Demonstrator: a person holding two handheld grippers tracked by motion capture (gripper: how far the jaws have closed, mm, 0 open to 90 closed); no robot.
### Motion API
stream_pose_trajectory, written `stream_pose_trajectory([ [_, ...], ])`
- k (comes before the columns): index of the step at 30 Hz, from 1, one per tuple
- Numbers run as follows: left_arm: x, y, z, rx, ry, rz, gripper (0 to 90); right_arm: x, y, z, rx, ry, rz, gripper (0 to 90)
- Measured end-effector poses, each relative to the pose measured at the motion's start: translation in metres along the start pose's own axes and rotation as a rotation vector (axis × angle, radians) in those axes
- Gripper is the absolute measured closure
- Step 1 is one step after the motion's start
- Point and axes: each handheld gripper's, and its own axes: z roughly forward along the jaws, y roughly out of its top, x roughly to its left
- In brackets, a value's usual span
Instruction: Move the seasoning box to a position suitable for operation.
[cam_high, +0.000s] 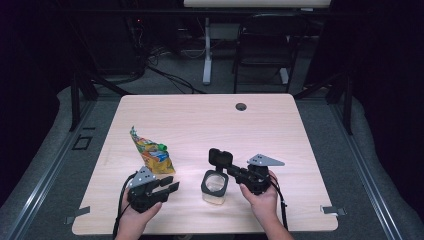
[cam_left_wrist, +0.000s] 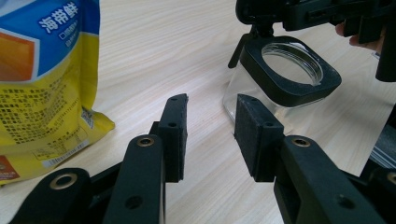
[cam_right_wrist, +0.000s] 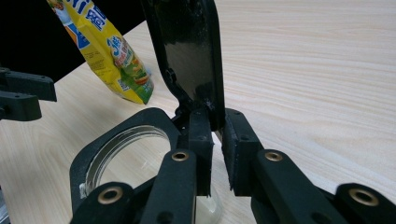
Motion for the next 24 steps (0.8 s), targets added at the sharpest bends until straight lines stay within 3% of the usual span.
stream_pose_trajectory([
  [6, 0.003, 0.002, -0.006, -0.01, 0.013, -0.008, 64.0, 0.001, 0.004, -0.002, 0.021, 0.005, -0.036, 77.6],
  [16, 0.01, 0.004, -0.014, -0.025, 0.03, -0.023, 64.0, 0.009, 0.007, -0.029, 0.024, -0.012, -0.116, 73.8],
  [24, 0.014, 0.008, -0.021, -0.03, 0.056, -0.019, 63.9, 0.024, 0.023, -0.046, -0.024, -0.031, -0.182, 73.1],
])
